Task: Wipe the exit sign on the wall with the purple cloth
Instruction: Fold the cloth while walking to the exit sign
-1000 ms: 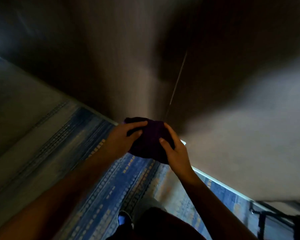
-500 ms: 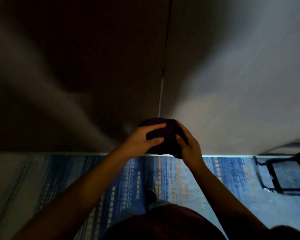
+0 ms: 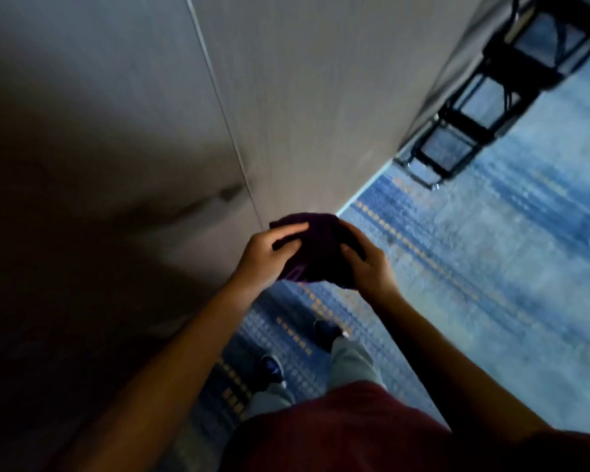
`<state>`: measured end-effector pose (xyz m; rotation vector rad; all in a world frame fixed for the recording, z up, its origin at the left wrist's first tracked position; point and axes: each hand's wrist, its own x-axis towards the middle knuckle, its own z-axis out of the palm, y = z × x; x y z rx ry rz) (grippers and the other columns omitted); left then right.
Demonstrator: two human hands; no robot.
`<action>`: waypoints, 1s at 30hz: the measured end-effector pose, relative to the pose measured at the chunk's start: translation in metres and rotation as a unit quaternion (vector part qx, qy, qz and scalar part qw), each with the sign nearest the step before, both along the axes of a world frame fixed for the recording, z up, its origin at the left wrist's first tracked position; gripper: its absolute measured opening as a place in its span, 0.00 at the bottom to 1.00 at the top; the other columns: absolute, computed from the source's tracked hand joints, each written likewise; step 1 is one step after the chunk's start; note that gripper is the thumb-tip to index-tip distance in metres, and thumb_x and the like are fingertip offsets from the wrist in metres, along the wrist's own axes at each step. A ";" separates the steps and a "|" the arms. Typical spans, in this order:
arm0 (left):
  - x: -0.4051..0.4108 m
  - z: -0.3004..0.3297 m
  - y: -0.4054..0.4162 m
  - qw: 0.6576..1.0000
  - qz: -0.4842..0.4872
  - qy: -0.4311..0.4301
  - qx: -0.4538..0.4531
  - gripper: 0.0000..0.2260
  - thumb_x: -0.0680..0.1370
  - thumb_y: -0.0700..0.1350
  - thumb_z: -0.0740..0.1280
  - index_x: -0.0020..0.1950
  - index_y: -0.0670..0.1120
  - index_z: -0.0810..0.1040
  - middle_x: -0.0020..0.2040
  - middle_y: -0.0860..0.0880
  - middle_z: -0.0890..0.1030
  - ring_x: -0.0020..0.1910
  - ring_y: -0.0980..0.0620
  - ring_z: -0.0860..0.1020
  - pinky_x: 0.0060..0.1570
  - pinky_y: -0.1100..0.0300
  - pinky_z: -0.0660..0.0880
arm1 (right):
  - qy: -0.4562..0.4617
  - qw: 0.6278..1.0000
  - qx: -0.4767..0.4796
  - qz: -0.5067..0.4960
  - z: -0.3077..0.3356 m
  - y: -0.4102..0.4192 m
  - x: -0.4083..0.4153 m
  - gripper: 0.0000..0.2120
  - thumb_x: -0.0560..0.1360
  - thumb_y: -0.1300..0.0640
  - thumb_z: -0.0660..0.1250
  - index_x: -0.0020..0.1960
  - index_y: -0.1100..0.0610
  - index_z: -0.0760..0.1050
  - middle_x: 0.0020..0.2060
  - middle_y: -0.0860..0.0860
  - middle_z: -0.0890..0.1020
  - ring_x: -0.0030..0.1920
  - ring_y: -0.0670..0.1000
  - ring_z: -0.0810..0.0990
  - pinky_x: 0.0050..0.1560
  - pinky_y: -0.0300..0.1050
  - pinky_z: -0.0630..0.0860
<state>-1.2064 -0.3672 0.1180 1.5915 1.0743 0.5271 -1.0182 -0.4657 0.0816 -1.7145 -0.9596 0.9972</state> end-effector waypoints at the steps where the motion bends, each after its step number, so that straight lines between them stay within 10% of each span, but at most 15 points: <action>1: -0.008 -0.003 -0.004 1.000 -0.022 0.000 -0.005 0.15 0.79 0.34 0.69 0.64 0.45 0.84 0.57 0.52 0.85 0.56 0.63 0.81 0.63 0.67 0.74 | 0.006 1.000 -0.011 -0.018 -0.002 -0.015 -0.011 0.22 0.78 0.56 0.65 0.71 0.44 0.75 0.62 0.37 0.81 0.63 0.31 0.78 0.68 0.31 0.70; 6: -0.036 -0.002 -0.020 0.996 -0.084 0.010 -0.020 0.14 0.79 0.35 0.69 0.58 0.51 0.85 0.45 0.64 0.85 0.46 0.71 0.81 0.53 0.74 0.74 | 0.015 0.997 -0.015 -0.075 -0.004 -0.074 -0.060 0.22 0.78 0.56 0.65 0.71 0.42 0.74 0.65 0.42 0.81 0.67 0.42 0.78 0.75 0.44 0.70; 17: -0.073 -0.038 -0.065 0.993 -0.112 -0.008 -0.032 0.13 0.78 0.36 0.70 0.48 0.55 0.86 0.45 0.58 0.86 0.48 0.61 0.81 0.56 0.64 0.76 | 0.003 0.991 0.019 -0.135 -0.058 -0.135 -0.115 0.24 0.80 0.57 0.65 0.76 0.54 0.73 0.65 0.41 0.80 0.62 0.34 0.79 0.70 0.36 0.70; 24: -0.096 -0.114 -0.071 0.996 -0.073 0.000 -0.059 0.12 0.78 0.36 0.70 0.46 0.53 0.86 0.45 0.55 0.86 0.48 0.60 0.82 0.55 0.64 0.79 | 0.032 0.978 -0.004 -0.204 -0.123 -0.126 -0.156 0.23 0.82 0.62 0.65 0.76 0.56 0.72 0.70 0.53 0.80 0.72 0.54 0.78 0.77 0.56 0.71; 30: -0.085 -0.173 -0.026 0.991 -0.088 0.023 -0.098 0.13 0.77 0.35 0.70 0.42 0.53 0.86 0.42 0.59 0.88 0.48 0.63 0.84 0.57 0.66 0.78 | 0.114 0.955 -0.024 -0.273 -0.180 -0.090 -0.169 0.24 0.82 0.63 0.64 0.77 0.52 0.72 0.71 0.49 0.79 0.71 0.49 0.78 0.71 0.47 0.76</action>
